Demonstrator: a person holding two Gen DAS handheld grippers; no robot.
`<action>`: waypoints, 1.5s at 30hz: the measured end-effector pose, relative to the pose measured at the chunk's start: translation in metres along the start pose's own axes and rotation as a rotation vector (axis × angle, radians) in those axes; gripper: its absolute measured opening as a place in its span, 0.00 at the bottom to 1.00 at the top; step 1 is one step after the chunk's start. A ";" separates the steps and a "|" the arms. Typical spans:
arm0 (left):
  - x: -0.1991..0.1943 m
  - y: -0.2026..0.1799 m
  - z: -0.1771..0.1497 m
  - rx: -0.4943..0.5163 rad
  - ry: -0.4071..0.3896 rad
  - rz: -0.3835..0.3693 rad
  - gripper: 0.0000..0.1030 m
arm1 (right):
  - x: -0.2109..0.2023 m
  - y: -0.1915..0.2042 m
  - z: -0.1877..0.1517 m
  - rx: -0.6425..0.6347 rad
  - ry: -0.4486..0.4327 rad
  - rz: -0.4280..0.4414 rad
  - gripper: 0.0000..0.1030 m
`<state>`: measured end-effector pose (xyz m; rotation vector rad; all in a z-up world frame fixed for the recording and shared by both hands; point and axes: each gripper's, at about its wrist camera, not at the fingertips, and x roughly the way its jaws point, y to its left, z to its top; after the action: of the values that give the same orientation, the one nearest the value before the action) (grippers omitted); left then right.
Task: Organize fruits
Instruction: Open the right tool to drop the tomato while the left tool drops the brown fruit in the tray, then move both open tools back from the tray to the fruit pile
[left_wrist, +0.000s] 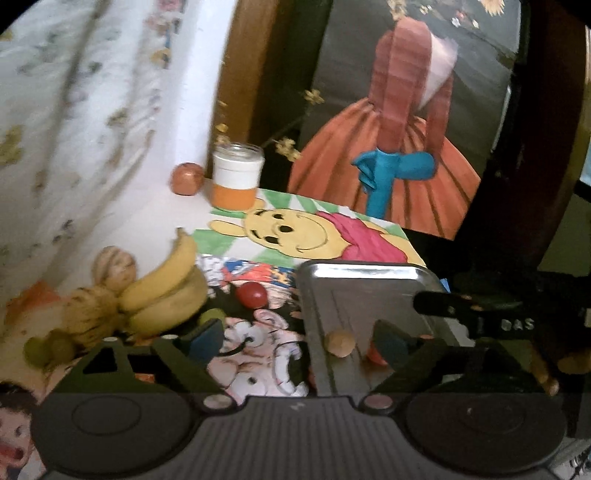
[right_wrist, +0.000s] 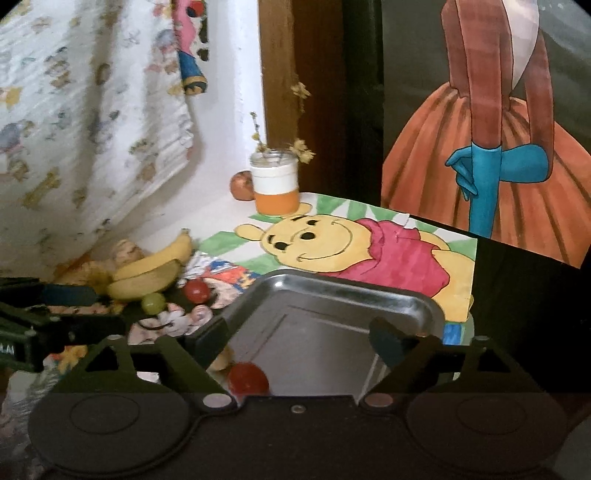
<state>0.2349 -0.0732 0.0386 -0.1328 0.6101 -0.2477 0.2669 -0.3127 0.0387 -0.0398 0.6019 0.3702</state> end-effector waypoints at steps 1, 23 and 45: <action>-0.006 0.001 -0.002 -0.005 -0.005 0.006 0.94 | -0.006 0.004 -0.002 0.000 -0.004 -0.003 0.89; -0.099 0.024 -0.054 0.022 0.006 0.084 1.00 | -0.099 0.080 -0.066 0.114 0.081 -0.071 0.99; -0.122 0.082 -0.086 0.008 0.097 0.263 1.00 | -0.082 0.148 -0.094 0.036 0.222 0.030 0.99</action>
<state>0.1040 0.0336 0.0198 -0.0315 0.7152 -0.0018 0.1011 -0.2146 0.0170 -0.0374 0.8289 0.3864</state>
